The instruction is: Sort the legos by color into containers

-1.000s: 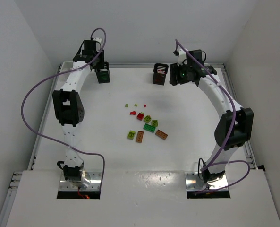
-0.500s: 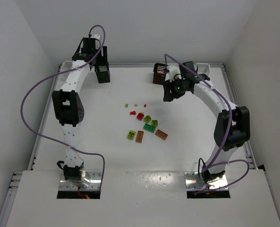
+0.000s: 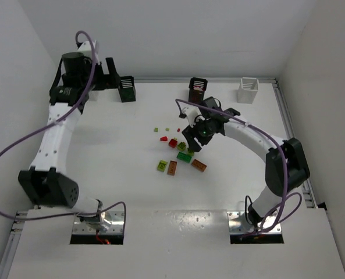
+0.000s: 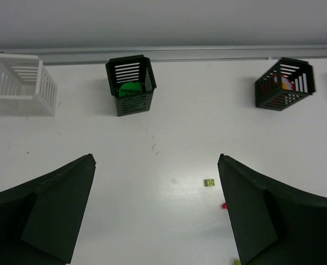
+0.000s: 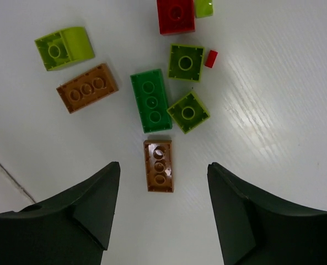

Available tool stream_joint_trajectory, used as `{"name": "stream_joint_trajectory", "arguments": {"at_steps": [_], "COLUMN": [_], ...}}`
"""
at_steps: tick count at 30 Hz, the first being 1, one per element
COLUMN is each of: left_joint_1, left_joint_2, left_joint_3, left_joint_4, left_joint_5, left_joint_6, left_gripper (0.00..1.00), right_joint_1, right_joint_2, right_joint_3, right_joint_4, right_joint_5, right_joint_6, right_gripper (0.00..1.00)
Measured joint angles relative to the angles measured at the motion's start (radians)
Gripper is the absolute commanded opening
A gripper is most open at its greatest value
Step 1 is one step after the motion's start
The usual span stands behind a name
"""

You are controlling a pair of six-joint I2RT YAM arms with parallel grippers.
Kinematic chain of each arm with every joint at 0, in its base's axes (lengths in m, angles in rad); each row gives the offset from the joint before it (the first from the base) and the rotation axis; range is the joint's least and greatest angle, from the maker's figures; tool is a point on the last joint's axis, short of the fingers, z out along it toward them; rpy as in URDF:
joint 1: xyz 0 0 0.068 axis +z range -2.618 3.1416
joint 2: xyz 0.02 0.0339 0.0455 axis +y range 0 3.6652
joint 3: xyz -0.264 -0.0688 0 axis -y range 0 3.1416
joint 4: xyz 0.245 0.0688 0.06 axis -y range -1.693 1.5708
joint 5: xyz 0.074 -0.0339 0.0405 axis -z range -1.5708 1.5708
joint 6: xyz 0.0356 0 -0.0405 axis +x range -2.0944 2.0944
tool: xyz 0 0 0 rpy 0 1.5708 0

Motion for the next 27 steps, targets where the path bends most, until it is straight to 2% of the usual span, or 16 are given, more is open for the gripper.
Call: {"name": "stream_joint_trajectory", "arguments": {"at_steps": [3,6,15,27], "left_joint_1": [0.010,0.010,0.022,0.041], "left_joint_2": [-0.145,-0.211,-0.180,-0.180], "left_joint_3": [-0.098,-0.151,-0.177,-0.179], "left_joint_4": [0.009,-0.001,-0.095,-0.105], "left_joint_5": [0.043,0.066,0.073,0.093], "left_joint_6": [-0.002,0.007,0.046,0.063], "left_gripper": [1.00,1.00,1.00,1.00], "right_joint_1": [0.034,0.063,0.118,0.149], "right_joint_2": [0.013,0.072,0.352,0.488], "right_joint_3": [0.008,0.067,0.357,0.413], "right_joint_4": [0.014,0.023,0.066,0.044], "right_joint_5": [0.037,0.078,0.147,0.158], "right_joint_6": [-0.001,0.018,0.029,-0.002], "right_gripper": [0.67,0.67,0.73,0.73]}}
